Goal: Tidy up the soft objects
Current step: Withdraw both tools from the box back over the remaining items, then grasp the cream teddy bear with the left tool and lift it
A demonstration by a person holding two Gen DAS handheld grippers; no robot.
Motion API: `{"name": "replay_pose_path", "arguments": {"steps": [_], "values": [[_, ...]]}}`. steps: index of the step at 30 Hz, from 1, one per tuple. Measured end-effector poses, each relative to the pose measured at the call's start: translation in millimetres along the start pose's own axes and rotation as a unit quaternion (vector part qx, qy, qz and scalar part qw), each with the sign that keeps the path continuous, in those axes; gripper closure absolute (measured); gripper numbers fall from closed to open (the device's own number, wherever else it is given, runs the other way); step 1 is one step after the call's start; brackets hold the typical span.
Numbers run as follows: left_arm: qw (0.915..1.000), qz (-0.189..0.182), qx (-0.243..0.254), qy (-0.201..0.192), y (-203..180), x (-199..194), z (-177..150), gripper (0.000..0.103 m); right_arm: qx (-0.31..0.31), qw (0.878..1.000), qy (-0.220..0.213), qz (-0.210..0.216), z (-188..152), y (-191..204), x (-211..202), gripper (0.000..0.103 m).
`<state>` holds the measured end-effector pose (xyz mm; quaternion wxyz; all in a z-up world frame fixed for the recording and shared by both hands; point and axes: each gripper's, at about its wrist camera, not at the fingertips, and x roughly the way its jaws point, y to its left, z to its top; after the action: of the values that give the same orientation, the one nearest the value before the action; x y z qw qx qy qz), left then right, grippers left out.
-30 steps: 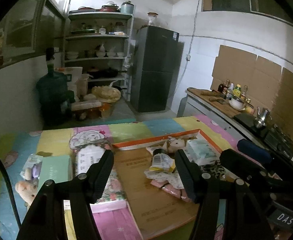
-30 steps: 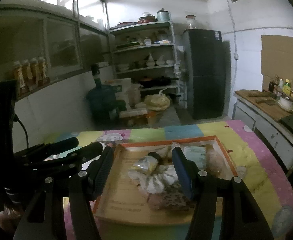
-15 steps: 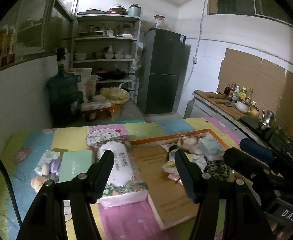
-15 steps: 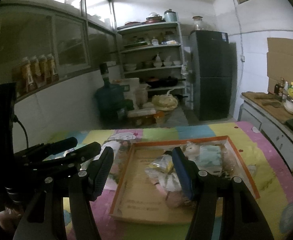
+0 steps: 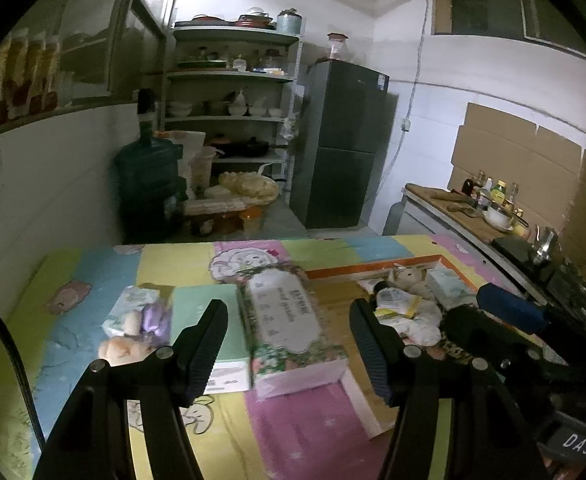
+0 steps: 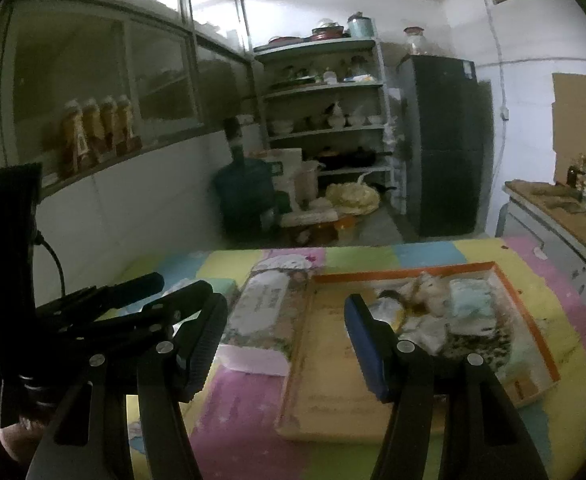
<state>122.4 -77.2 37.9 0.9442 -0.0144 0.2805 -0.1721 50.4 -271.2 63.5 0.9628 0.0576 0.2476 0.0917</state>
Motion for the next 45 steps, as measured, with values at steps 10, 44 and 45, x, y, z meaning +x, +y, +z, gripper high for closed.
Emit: {"name": "replay_pose_path", "arguments": {"steps": [10, 44, 45], "values": [[0.9993, 0.023, -0.031, 0.000, 49.4, -9.0, -10.0, 0.040, -0.014, 1.000, 0.011, 0.021, -4.5, 36.3, 14.4, 0.040], [0.9873, 0.006, -0.124, 0.099, 173.0, 64.9, -51.2, 0.040, -0.034, 0.995, 0.075, 0.062, -14.9, 93.7, 103.2, 0.040], [0.9866, 0.003, -0.126, 0.103, 172.5, 68.6, -51.2, 0.040, -0.033, 0.995, 0.076, 0.062, -15.1, 92.7, 104.7, 0.040]]}}
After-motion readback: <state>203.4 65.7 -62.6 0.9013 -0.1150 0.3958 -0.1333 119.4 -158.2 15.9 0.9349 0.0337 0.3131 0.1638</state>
